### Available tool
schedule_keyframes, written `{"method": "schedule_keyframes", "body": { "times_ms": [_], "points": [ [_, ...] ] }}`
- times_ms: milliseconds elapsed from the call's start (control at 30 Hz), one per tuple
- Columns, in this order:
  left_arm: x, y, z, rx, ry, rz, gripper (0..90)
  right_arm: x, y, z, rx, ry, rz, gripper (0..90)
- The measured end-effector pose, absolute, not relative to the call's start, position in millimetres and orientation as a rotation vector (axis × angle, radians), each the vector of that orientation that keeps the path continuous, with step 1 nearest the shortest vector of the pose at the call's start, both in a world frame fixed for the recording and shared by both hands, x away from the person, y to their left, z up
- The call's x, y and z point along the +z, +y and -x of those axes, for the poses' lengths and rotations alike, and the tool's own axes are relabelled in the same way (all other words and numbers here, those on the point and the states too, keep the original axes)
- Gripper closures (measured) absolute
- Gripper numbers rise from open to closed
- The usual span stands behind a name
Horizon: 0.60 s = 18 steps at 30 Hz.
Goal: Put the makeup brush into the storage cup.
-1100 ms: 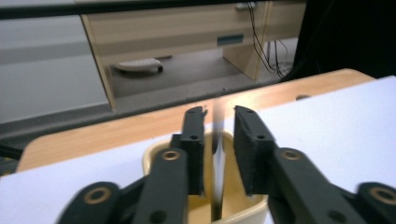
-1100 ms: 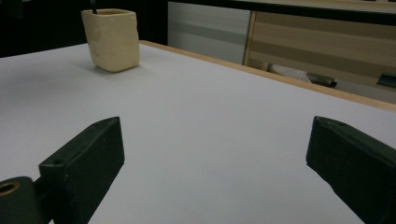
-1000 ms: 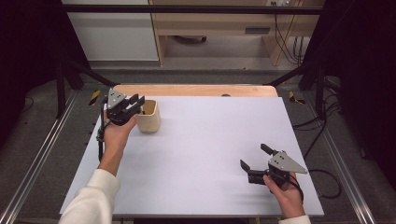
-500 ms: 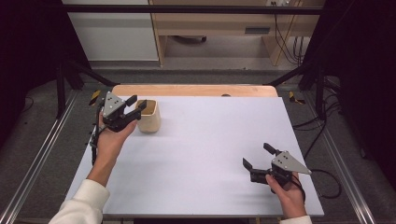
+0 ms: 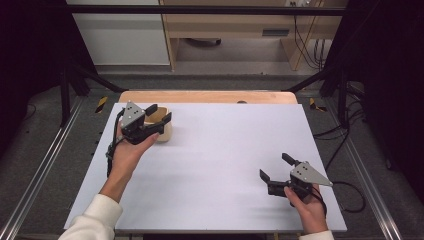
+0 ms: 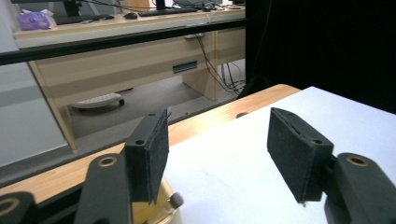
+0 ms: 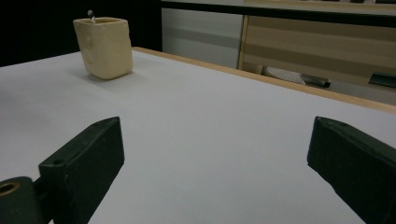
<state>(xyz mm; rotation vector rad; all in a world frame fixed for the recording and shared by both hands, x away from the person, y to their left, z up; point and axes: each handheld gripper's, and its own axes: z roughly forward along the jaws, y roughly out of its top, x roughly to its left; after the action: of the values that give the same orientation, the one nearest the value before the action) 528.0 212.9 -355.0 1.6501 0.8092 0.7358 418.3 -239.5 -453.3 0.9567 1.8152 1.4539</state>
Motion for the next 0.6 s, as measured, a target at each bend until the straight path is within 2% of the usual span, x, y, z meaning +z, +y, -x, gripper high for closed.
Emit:
{"method": "schedule_keyframes", "body": {
  "times_ms": [267, 400, 500, 600],
  "points": [
    [-356, 210, -529, 0.688, 0.819, -1.637, 28.3, -454, -240, -419, 1.446, 1.814, -0.965, 4.1],
    [-356, 205, -530, 0.649, 0.844, -1.636, 16.1, -454, -240, -419, 1.444, 1.812, -0.970, 4.0],
    [-358, 199, -529, 0.625, 0.852, -1.645, 2.5, -454, -240, -419, 1.444, 1.811, -0.971, 4.1],
    [-359, 193, -526, 0.622, 0.783, -1.686, 3.2, -454, -240, -419, 1.446, 1.811, -0.969, 4.1]
  ]
}}
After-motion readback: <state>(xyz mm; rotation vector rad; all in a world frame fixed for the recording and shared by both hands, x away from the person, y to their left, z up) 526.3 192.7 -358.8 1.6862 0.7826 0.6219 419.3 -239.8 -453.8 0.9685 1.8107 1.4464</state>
